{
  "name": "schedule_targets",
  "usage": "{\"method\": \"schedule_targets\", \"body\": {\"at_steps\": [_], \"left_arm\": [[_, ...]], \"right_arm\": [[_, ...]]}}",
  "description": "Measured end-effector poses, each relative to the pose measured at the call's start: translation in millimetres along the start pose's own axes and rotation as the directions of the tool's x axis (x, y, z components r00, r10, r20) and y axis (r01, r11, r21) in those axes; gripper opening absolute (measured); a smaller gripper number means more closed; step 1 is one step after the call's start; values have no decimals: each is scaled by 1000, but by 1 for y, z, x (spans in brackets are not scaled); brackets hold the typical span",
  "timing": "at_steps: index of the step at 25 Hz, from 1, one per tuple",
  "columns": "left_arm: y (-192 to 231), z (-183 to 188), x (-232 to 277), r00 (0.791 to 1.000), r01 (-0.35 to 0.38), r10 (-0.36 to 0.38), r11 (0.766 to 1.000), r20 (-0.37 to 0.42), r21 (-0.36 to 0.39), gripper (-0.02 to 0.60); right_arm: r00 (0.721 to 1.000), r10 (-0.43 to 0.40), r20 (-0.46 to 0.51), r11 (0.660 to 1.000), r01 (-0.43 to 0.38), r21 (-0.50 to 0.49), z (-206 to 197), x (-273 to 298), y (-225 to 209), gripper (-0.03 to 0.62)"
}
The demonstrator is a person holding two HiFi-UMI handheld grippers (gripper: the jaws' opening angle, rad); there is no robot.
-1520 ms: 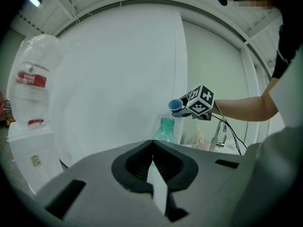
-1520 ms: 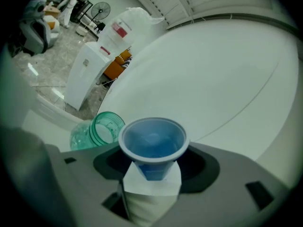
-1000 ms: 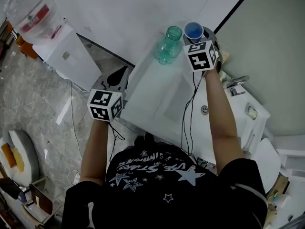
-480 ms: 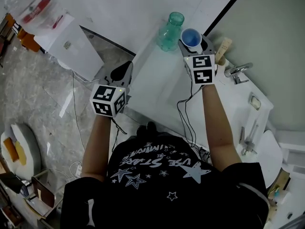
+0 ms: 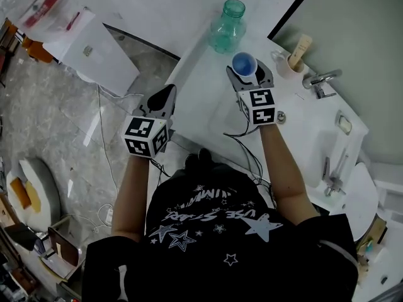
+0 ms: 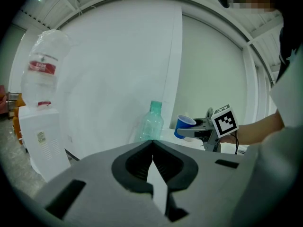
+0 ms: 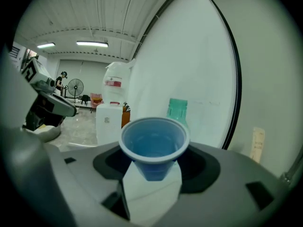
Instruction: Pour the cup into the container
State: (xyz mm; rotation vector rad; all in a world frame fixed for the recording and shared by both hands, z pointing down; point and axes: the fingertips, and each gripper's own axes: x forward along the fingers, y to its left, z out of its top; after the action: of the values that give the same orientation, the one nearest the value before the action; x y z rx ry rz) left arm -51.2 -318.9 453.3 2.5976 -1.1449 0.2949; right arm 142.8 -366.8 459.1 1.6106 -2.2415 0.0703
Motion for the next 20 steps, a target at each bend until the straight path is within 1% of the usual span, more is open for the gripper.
{"method": "schedule_targets", "body": {"at_steps": [6,14,20], "left_arm": [[-12,-36,4,997,15,-17,1000,-71,-21,9],[-17,-61,10,994,21,-27,998,-104,-57,10],[-6,-77,15,990,12,-22,997,-139,-74,9]], "right_arm": [[998,66,-12,998,-66,16,-36,0,29,293],[988,147,-51,988,-144,57,-72,10,61,295],[974,207,-89,978,-202,57,-88,17,82,296]]}}
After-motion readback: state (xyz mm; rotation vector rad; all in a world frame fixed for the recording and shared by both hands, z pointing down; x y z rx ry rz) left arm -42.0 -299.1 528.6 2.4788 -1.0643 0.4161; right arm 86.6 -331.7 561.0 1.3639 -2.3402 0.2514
